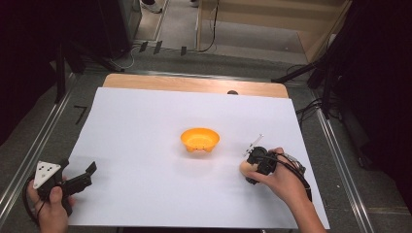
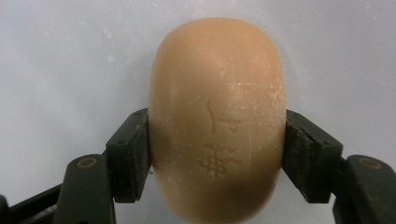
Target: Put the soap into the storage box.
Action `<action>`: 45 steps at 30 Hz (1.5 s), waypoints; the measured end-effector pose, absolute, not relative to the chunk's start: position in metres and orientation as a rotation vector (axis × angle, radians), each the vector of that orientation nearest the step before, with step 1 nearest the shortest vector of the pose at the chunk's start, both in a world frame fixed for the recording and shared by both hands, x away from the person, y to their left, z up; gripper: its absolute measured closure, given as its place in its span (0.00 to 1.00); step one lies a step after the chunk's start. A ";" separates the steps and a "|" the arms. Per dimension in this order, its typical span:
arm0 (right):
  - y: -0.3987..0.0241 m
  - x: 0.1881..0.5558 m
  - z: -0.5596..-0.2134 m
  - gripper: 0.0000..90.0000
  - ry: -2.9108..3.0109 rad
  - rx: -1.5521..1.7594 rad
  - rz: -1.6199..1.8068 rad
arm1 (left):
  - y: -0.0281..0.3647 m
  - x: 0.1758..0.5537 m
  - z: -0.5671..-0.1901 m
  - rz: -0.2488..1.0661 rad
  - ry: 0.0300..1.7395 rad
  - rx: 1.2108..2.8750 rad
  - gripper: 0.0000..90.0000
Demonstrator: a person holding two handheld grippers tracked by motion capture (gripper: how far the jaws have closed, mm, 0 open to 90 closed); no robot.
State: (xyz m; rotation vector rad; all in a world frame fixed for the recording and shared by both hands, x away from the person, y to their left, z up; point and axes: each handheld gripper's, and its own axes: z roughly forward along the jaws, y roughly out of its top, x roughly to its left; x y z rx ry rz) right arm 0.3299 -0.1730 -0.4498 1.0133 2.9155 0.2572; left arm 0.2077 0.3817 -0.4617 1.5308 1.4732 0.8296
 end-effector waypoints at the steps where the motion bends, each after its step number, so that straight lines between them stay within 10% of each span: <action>1: -0.173 0.330 -0.449 0.36 2.923 1.007 0.251 | 0.382 0.208 -0.462 0.829 1.473 1.530 0.08; 45: -0.094 0.381 -0.357 0.36 2.940 0.355 0.427 | 0.382 0.208 -0.462 0.819 1.470 1.529 0.08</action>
